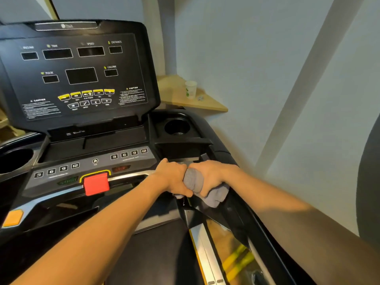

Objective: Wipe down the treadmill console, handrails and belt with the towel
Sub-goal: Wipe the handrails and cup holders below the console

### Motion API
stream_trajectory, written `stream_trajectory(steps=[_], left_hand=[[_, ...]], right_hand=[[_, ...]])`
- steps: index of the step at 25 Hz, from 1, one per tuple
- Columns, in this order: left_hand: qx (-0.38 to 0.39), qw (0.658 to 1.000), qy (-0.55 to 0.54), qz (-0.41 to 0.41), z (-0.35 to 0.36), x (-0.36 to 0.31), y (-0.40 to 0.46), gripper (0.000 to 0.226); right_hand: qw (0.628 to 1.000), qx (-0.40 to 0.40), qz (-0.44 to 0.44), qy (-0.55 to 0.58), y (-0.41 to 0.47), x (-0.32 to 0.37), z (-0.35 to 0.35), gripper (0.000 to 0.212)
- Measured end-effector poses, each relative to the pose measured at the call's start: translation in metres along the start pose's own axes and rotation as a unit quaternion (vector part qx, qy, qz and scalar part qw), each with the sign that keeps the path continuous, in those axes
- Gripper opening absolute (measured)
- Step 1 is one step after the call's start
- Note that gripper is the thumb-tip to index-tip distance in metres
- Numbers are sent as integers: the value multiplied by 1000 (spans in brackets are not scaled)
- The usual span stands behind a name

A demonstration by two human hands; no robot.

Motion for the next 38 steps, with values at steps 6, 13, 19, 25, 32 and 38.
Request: stream_trajectory(steps=[6,13,19,25,32,38], left_hand=[[248,943,-210,73,17,7,31,42],[207,958,-172,99,19,1,31,35],[-33,998,34,46,-8,-10,-3,60],[-213,976,27,-35,21,-35,-33,80],[-206,975,20,-79,29,-41,-38,79],[-131,981,-140,-35,-27,-12,-49,57]], right_hand=[[972,209,74,81,20,1,-1,62],[985,135,42,99,17,2,2,63],[993,-104,-33,32,-14,4,7,54],[936,-335,-51,-93,-40,-3,50,95],[947,-309,4,-83,-42,-2,49,92],[990,-122,-18,63,-52,20,-13,63]])
Point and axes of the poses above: each hand's wrist, its own y-axis towards the middle knuckle, its own z-axis out of the palm, x = y × z, the point moved 8 cm from there along y, towards the middle knuckle, and after that the axes turned 13 degrees about y, right-handed, at the moved point
